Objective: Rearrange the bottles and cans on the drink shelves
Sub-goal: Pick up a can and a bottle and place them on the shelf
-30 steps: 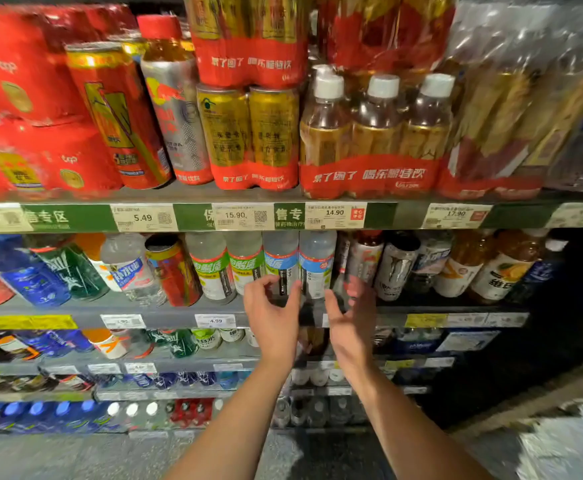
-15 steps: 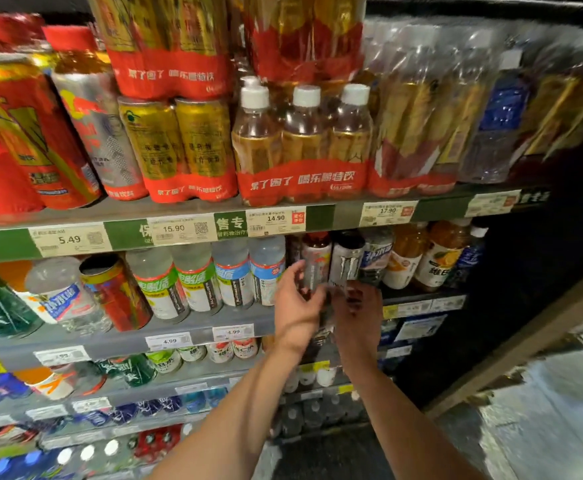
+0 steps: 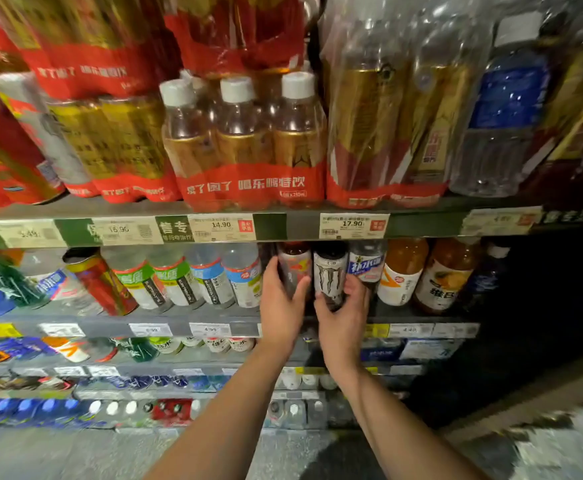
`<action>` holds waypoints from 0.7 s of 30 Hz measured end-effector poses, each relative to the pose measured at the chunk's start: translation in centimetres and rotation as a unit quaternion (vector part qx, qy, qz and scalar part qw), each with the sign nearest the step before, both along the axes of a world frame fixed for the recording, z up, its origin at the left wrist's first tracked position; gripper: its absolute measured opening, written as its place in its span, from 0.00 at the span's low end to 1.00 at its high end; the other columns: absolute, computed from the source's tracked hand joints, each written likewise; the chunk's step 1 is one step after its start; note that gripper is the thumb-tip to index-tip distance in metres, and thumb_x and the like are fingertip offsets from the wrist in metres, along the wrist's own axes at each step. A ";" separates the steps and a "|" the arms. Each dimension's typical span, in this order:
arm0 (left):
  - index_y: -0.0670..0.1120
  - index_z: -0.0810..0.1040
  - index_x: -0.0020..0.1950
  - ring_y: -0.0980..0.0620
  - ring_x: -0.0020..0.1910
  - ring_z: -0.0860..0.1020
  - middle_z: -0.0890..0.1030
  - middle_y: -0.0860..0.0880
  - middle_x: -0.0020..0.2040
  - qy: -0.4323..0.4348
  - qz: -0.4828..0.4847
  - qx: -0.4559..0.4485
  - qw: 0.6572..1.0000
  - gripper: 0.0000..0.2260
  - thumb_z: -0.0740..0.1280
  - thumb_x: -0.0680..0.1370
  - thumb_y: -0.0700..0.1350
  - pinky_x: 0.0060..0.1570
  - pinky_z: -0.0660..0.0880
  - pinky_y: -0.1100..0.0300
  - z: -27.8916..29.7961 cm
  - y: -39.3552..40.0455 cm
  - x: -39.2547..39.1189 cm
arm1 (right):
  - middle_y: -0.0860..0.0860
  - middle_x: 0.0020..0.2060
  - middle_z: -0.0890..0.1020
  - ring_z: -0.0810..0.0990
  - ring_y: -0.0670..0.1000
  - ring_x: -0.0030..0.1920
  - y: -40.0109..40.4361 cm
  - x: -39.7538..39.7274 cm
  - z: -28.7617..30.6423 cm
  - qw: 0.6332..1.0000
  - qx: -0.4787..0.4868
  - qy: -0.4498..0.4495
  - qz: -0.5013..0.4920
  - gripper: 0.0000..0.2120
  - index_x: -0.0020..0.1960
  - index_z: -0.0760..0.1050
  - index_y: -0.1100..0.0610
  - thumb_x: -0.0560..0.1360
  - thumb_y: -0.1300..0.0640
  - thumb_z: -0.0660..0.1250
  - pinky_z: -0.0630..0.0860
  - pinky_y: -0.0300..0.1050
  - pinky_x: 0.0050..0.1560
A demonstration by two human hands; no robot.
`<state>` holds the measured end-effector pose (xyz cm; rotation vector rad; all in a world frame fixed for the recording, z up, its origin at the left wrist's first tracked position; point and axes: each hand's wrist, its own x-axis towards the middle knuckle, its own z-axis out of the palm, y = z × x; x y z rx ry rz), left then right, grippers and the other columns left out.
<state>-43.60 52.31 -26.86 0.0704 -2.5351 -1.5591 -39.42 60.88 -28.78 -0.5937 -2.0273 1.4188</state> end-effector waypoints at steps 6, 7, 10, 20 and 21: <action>0.49 0.68 0.74 0.53 0.68 0.75 0.77 0.51 0.69 0.000 0.024 0.015 1.000 0.31 0.68 0.75 0.60 0.66 0.75 0.47 -0.7 -0.1 0.6 | 0.53 0.56 0.76 0.78 0.53 0.57 0.2 -0.3 -0.3 1.000 0.018 -0.023 -0.003 0.24 0.61 0.72 0.58 0.69 0.54 0.78 0.77 0.46 0.56; 0.49 0.69 0.73 0.53 0.67 0.76 0.78 0.51 0.68 -0.003 0.025 0.019 1.000 0.30 0.68 0.75 0.60 0.66 0.75 0.48 -0.8 -0.3 0.7 | 0.53 0.56 0.77 0.78 0.53 0.56 0.2 -0.3 -0.3 0.999 0.013 -0.030 -0.004 0.25 0.61 0.72 0.57 0.69 0.53 0.78 0.76 0.45 0.54; 0.47 0.71 0.72 0.55 0.65 0.77 0.79 0.50 0.66 -0.005 0.022 0.035 0.999 0.25 0.71 0.78 0.52 0.65 0.77 0.52 -0.2 -0.6 1.4 | 0.53 0.56 0.80 0.79 0.54 0.56 -0.1 -0.2 -0.4 0.999 0.005 -0.041 -0.008 0.27 0.61 0.70 0.56 0.69 0.52 0.79 0.77 0.45 0.52; 0.47 0.74 0.66 0.54 0.55 0.80 0.80 0.51 0.59 -0.023 0.021 0.090 0.995 0.17 0.72 0.78 0.43 0.54 0.79 0.61 0.1 -2.4 3.0 | 0.57 0.61 0.77 0.77 0.58 0.61 -0.5 -0.5 0.2 0.997 0.043 -0.069 -0.007 0.31 0.65 0.75 0.62 0.68 0.48 0.78 0.78 0.56 0.59; 0.47 0.75 0.65 0.55 0.55 0.80 0.80 0.51 0.58 -0.019 0.021 0.088 0.996 0.16 0.72 0.78 0.43 0.52 0.78 0.65 0.2 -2.6 3.3 | 0.57 0.61 0.79 0.78 0.57 0.62 -0.5 -0.5 0.4 0.997 0.024 -0.070 -0.005 0.32 0.66 0.74 0.61 0.68 0.47 0.78 0.79 0.57 0.58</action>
